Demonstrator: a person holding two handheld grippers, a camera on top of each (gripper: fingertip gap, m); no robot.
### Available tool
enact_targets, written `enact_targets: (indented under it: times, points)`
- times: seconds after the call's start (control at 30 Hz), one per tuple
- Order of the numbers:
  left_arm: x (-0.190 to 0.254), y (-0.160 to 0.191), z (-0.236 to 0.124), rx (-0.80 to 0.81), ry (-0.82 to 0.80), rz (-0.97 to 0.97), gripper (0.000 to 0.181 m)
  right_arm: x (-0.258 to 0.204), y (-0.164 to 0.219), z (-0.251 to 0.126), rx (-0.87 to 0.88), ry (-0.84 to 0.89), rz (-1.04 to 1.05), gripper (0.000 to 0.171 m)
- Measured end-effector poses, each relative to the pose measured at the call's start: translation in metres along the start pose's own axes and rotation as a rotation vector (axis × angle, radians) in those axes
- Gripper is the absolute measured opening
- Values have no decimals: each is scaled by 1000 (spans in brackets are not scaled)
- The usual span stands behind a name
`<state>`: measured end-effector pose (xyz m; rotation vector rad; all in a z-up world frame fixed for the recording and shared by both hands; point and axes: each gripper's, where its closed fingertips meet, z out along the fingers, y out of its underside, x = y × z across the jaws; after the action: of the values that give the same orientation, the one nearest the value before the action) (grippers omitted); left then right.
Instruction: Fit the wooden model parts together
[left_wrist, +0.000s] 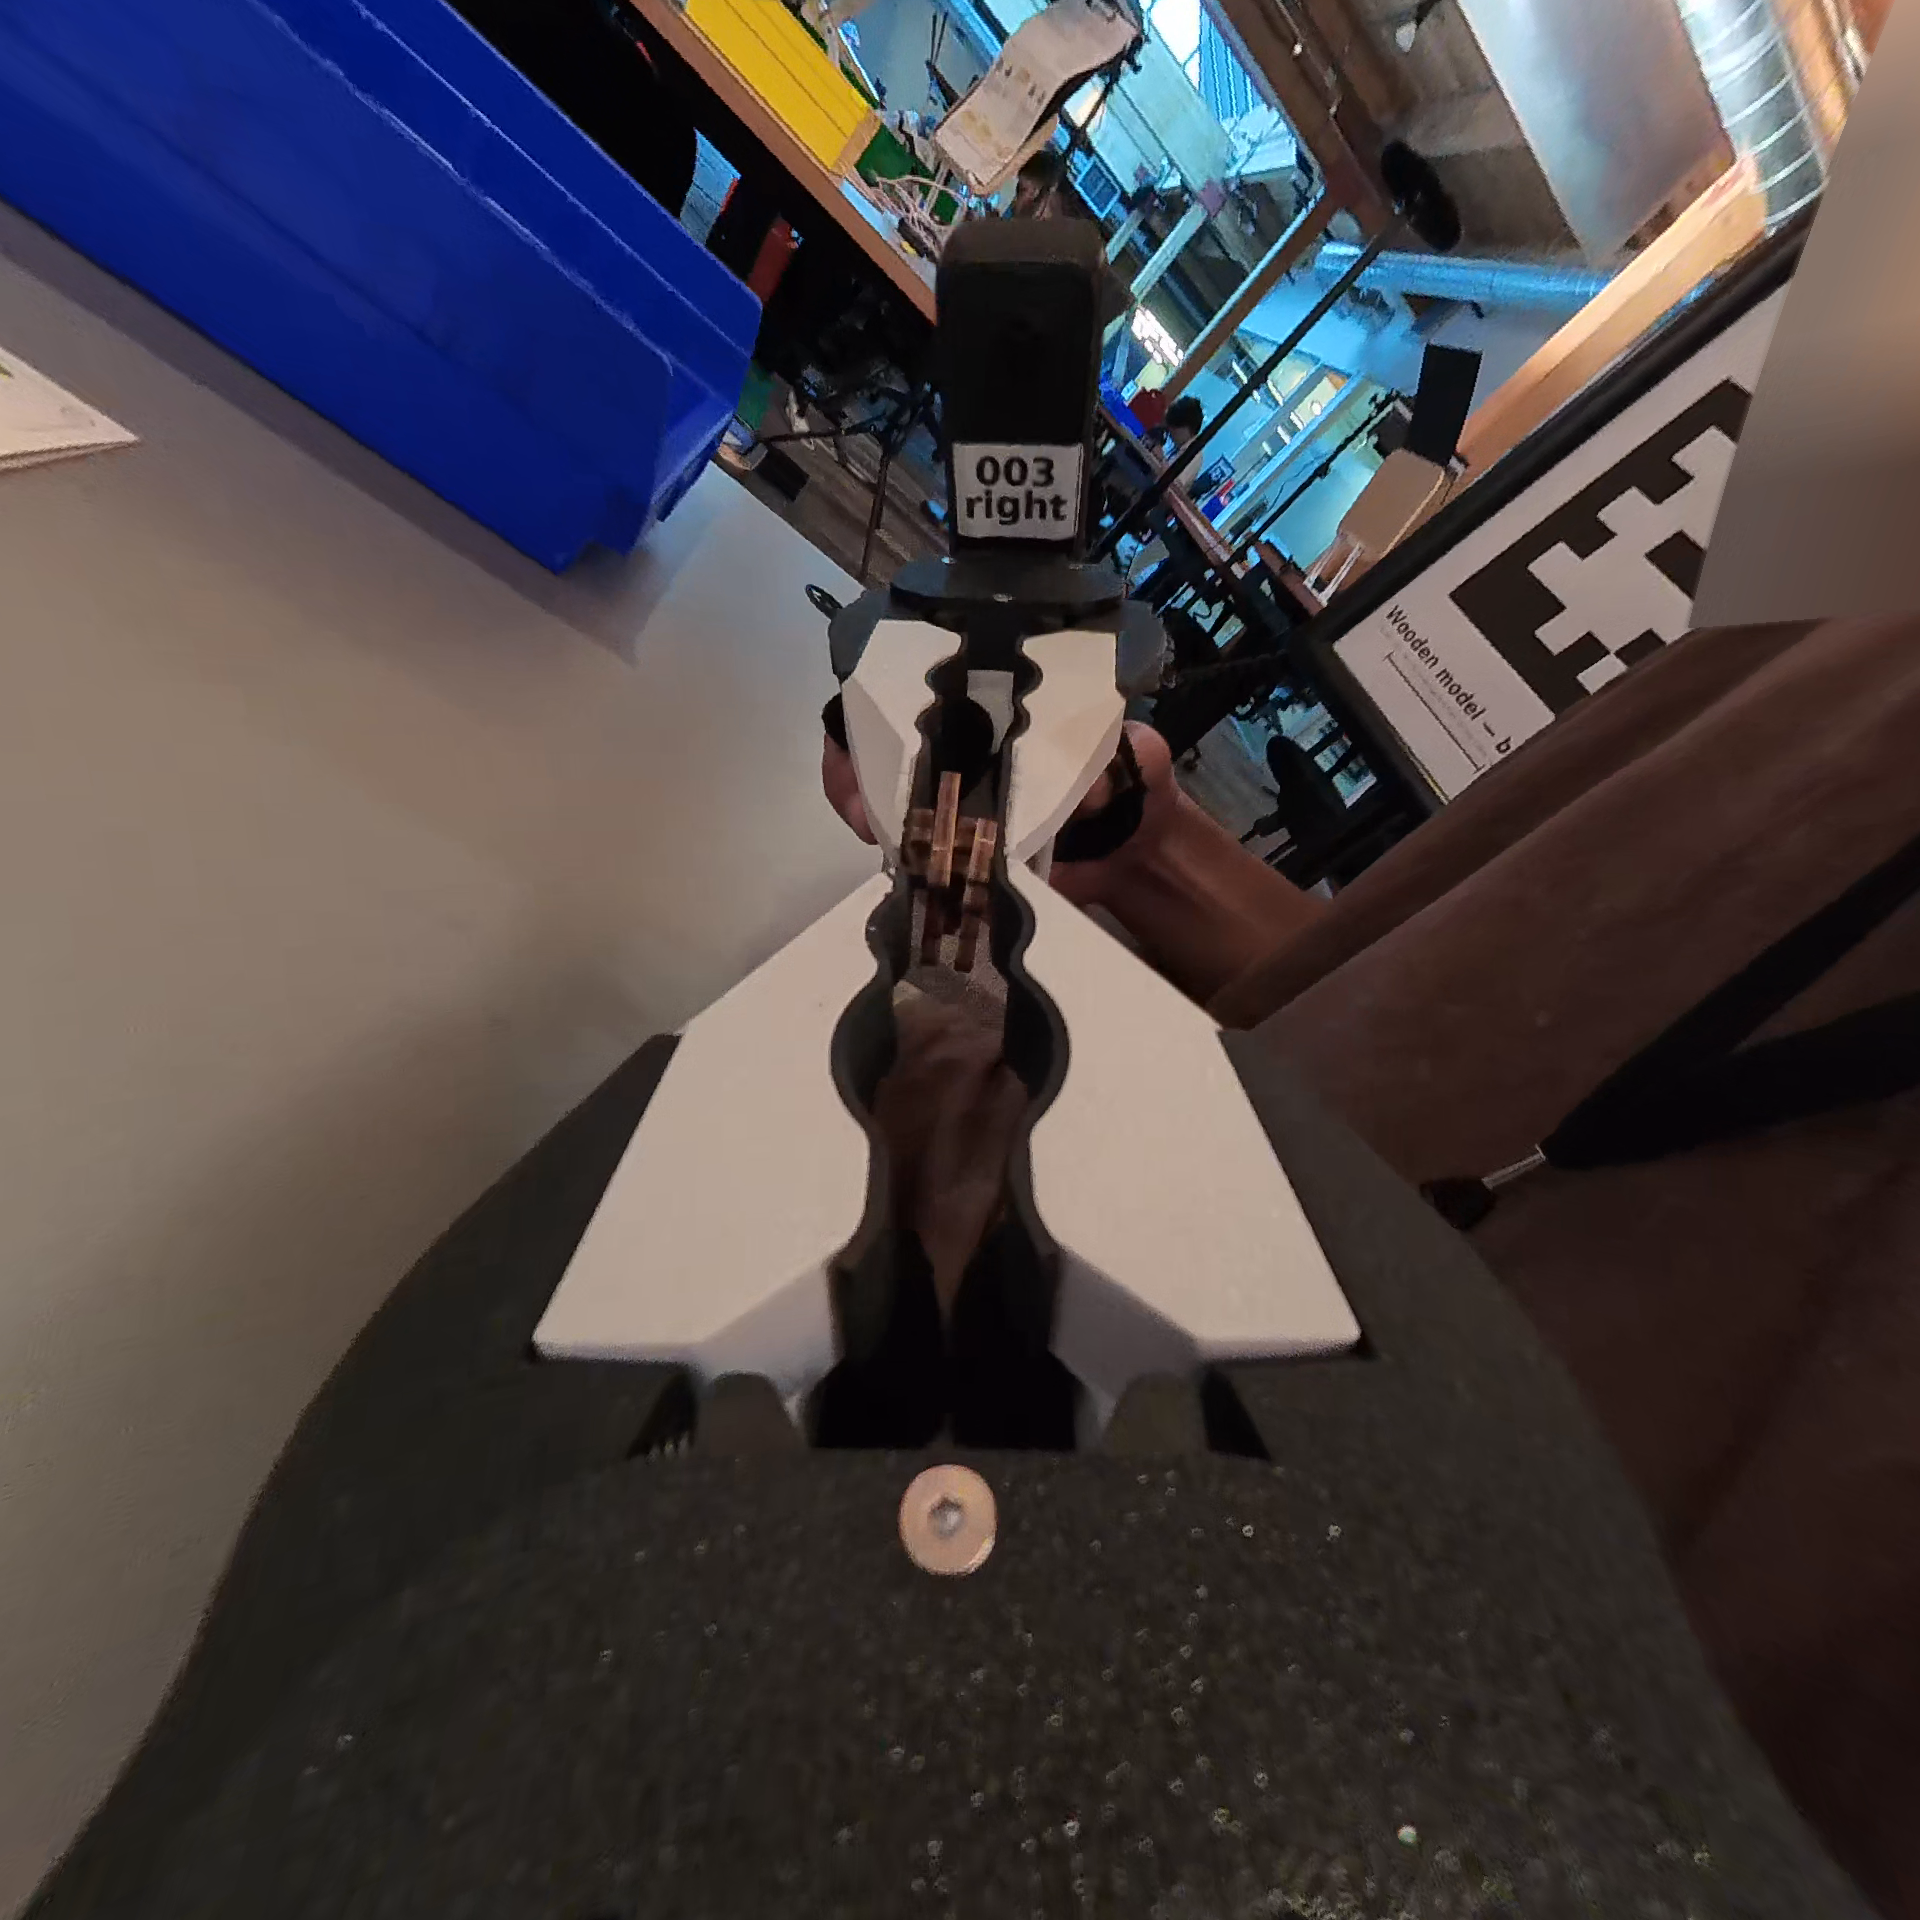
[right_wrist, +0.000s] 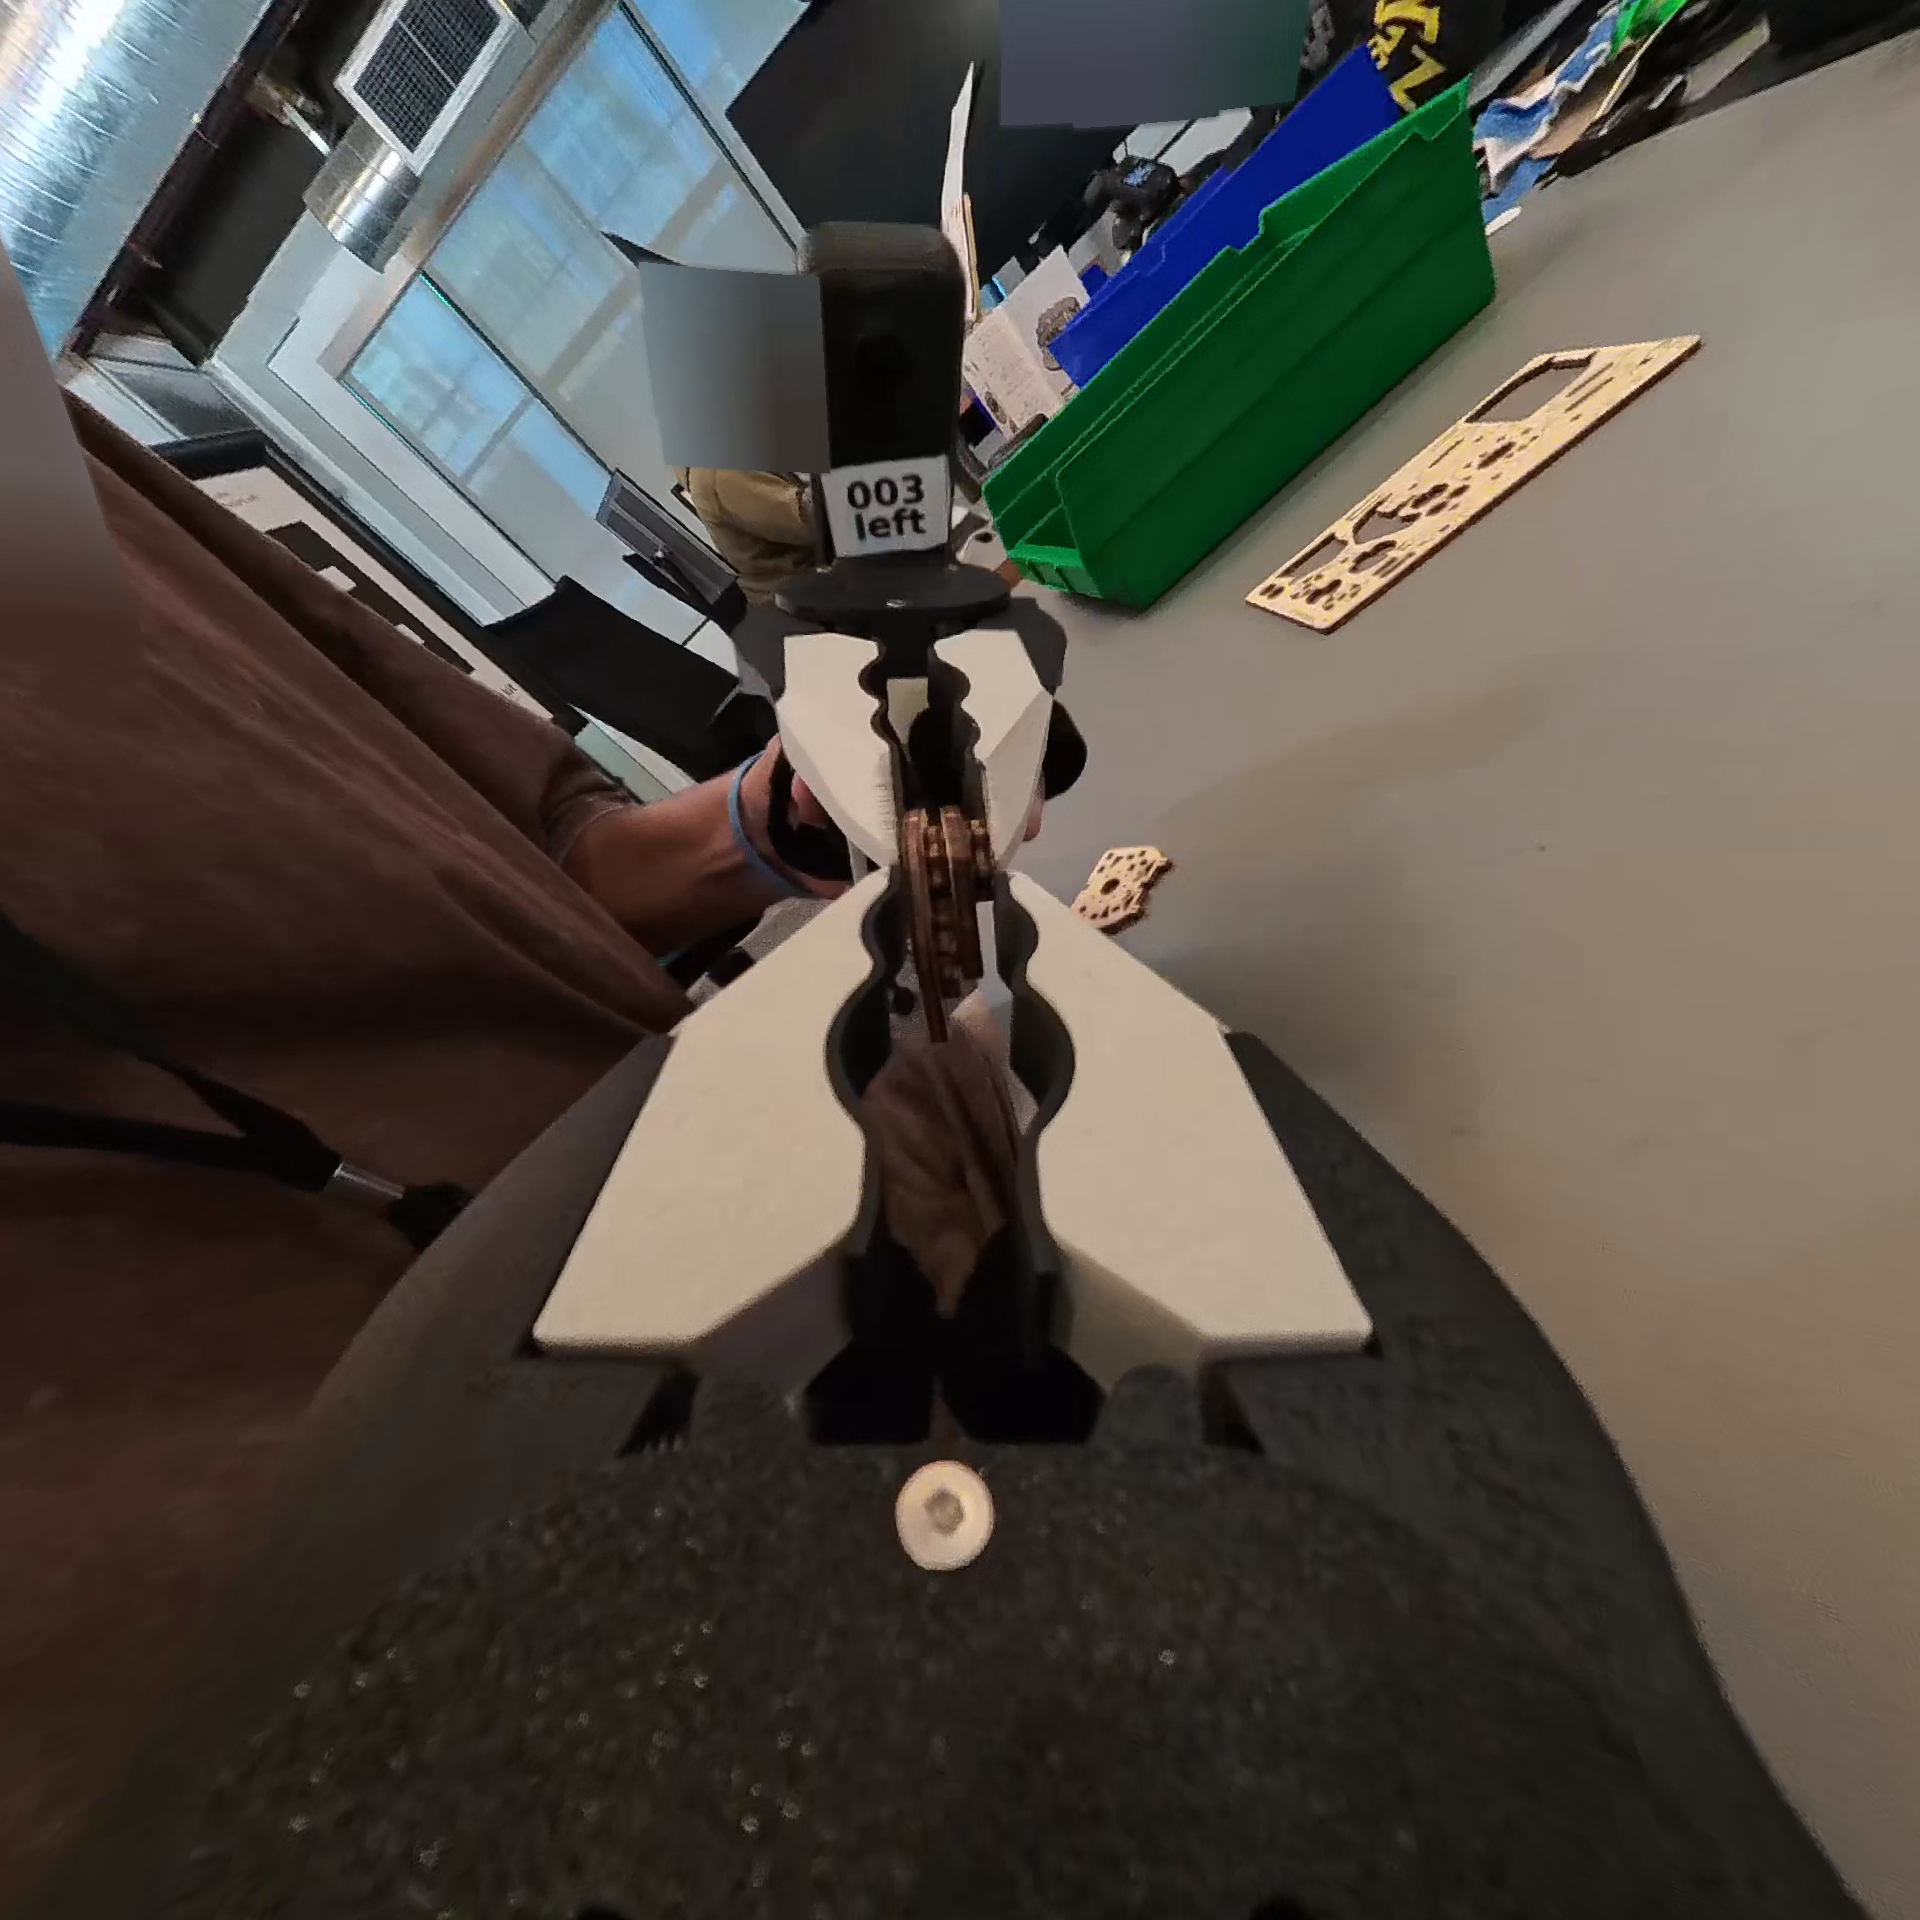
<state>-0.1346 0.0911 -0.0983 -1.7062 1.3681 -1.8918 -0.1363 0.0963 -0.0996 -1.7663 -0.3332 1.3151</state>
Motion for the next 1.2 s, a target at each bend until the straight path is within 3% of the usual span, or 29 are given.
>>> enact_targets:
  times: [0.53, 0.77, 0.93, 1.1, 1.2]
  points:
    - [-5, 1, 4, -93, -13, 32, 12, 5, 0, -4, 1, 24, 15, 15]
    - [-11, -10, -1, -36, -46, 4, 18, 11, -9, -9, 47, 66, -1, 15]
    - [-34, -9, -52, -43, -277, 73, 28, 24, -20, -22, 88, 171, -61, 14]
    - [-55, 40, -128, -241, -600, 141, 33, 26, -22, -23, 110, 188, -25, 14]
    - [-57, 72, -148, -296, -706, 111, 39, 23, -24, -19, 136, 178, -8, 14]
